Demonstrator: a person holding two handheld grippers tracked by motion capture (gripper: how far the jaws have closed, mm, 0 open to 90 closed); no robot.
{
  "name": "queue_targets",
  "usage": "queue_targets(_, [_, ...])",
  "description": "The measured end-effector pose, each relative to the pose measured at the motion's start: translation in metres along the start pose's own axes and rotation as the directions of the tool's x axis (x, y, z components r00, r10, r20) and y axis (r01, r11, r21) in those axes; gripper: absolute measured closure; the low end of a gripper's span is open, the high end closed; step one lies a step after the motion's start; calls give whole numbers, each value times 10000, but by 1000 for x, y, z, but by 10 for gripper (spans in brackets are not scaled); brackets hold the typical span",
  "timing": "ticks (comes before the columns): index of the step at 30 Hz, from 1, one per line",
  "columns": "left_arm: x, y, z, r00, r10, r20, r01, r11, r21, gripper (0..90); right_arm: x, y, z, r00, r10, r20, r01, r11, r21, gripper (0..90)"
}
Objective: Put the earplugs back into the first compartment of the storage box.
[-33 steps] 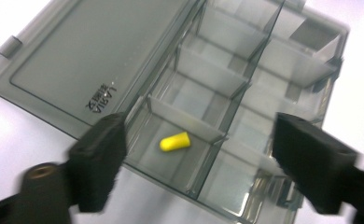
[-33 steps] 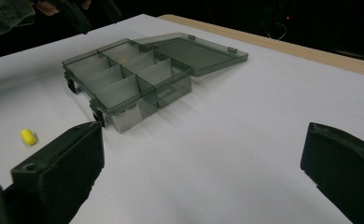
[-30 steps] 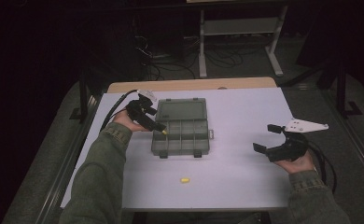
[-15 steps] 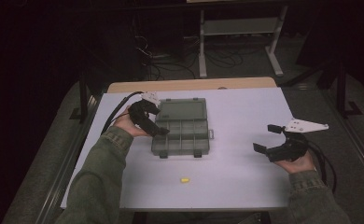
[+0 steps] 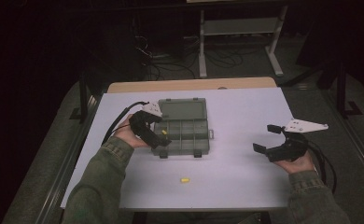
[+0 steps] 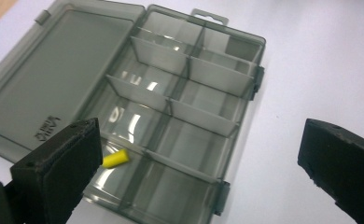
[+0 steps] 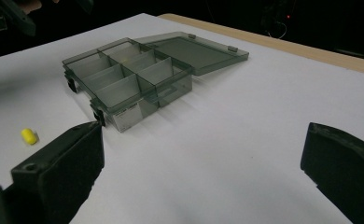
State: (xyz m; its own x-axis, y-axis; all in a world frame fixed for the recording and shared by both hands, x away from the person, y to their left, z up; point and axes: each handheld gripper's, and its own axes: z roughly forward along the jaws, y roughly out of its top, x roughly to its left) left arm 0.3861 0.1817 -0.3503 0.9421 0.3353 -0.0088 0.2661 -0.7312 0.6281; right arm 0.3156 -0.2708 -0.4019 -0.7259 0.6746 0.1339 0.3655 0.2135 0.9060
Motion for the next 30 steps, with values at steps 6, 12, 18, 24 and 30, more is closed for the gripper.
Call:
queue_targets(6, [-11,-5,10,9998,107,150,-108,9999,73,0,0,0,0,10000,-3,3,3,10000,9,0])
queue_targets(12, [-24,-9,23,9994,271,226,-274,9995,132,0,0,0,0,10000,5,10,-5,10000,-4,0])
queue_targets(18, [-36,-12,30,9985,490,242,-496,9984,258,19,0,0,0,10000,-6,7,6,10000,9,0])
queue_targets(24, [-45,-13,35,9972,628,405,-644,9971,403,37,-1,0,-1,10000,0,24,0,10000,27,0])
queue_targets(30, [-50,-17,40,9945,613,850,-655,9967,480,81,0,0,0,10000,-7,20,7,10000,51,0])
